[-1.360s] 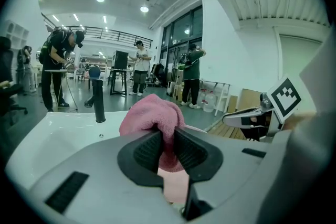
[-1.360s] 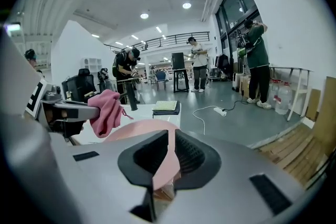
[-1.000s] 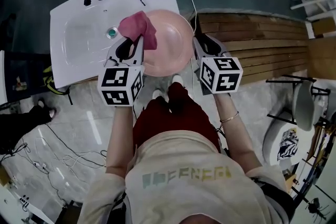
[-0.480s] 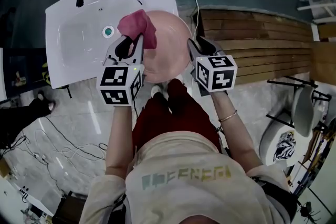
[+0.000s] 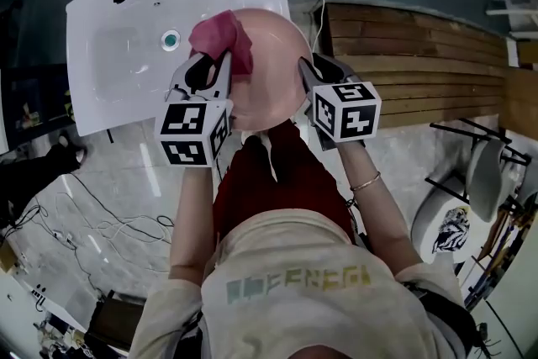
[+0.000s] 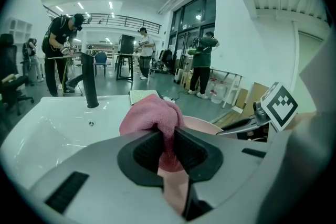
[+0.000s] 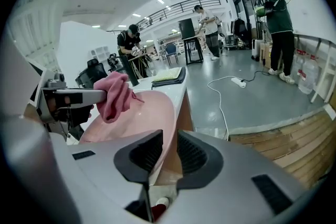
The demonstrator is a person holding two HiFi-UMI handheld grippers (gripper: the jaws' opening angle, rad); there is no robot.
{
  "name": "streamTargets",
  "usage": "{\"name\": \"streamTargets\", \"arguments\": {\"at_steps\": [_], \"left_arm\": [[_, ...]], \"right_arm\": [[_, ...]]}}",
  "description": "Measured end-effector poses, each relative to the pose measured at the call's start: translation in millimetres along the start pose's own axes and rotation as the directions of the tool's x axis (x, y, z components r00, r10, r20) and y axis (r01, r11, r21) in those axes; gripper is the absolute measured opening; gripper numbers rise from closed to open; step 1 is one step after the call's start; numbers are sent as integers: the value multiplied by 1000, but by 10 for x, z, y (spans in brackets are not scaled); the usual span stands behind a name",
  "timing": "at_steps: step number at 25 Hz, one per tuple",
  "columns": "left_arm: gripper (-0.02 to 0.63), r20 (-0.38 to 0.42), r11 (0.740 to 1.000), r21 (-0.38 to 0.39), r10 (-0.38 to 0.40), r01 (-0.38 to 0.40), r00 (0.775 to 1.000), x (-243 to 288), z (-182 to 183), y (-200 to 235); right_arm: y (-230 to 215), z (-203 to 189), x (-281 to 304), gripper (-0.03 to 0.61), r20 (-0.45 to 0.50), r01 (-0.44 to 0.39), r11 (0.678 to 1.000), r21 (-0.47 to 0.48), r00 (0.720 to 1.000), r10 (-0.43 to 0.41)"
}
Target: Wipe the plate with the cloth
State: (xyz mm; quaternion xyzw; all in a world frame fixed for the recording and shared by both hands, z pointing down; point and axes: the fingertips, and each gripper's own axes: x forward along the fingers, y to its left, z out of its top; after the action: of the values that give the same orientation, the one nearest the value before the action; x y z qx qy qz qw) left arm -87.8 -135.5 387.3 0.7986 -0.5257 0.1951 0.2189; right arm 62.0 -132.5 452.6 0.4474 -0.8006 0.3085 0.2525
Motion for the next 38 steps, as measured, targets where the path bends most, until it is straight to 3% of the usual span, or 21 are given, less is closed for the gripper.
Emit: {"name": "streamTargets", "arguments": {"at_steps": [5, 12, 20, 28, 38], "left_arm": [[66, -13, 1000, 11, 9, -8, 1000, 41, -11, 32], [66, -16, 998, 70, 2, -1, 1000, 105, 119, -32], [66, -43, 970, 199, -134, 140, 990, 329, 336, -534], [66, -161, 914, 316, -214, 256, 963, 671, 150, -973], [66, -271, 904, 337, -176, 264, 946, 920, -135, -891]], "right_arm": [[-1, 9, 46, 83, 6, 2, 1000, 9, 1000, -2], [-41, 46, 60, 63, -3, 65, 998, 7, 998, -65], [-48, 130, 72, 60, 28, 120, 993, 11, 992, -121], [-102, 112, 36, 58, 46, 134, 991, 29, 990, -135], [-142, 91, 13, 58, 56, 140, 990, 19, 989, -140]]}}
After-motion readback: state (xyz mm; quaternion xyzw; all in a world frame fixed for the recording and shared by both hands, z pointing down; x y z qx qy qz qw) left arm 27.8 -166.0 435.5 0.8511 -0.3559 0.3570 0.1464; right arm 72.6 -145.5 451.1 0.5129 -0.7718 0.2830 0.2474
